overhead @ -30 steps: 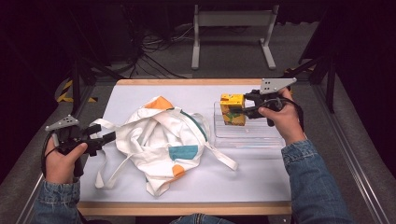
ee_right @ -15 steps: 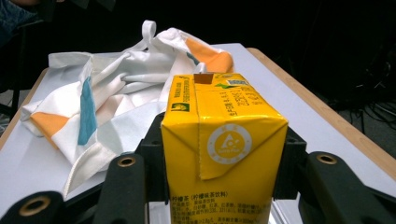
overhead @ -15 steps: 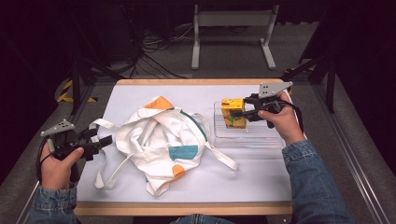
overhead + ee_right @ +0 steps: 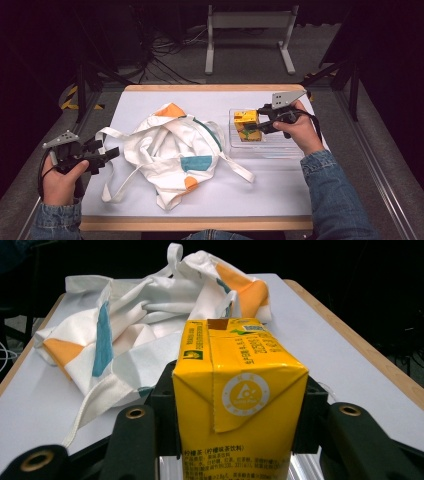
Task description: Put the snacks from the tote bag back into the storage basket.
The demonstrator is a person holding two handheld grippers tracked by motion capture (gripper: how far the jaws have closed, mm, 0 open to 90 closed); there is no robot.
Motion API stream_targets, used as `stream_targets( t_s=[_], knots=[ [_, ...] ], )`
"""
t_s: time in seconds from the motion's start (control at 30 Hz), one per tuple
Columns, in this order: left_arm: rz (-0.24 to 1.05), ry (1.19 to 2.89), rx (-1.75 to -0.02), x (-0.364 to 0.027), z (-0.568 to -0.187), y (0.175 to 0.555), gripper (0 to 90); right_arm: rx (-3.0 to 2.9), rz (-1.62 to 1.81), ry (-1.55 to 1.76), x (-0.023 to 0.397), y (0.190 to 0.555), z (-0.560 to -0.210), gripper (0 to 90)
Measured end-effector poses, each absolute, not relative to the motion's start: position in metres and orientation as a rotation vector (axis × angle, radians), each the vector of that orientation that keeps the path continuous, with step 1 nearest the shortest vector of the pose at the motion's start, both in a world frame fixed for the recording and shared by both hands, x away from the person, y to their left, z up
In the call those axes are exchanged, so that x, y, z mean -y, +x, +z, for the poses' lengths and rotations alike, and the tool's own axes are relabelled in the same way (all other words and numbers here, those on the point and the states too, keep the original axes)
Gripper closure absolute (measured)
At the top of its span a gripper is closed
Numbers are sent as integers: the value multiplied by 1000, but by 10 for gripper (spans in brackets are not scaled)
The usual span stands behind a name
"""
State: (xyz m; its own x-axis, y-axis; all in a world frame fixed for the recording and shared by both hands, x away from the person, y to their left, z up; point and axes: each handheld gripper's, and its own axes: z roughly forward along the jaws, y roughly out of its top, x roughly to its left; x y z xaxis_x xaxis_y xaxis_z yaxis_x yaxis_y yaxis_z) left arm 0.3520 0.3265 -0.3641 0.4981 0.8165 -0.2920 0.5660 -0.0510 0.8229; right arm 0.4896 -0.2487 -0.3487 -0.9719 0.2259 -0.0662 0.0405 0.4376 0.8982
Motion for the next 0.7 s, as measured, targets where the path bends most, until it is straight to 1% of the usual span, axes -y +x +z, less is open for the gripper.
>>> stream_targets(
  t_s=[0.7],
  knots=[
    [304,1753,-1166,-322,-365,356,164,-2610,1501,189,245,488,-368,518]
  ],
)
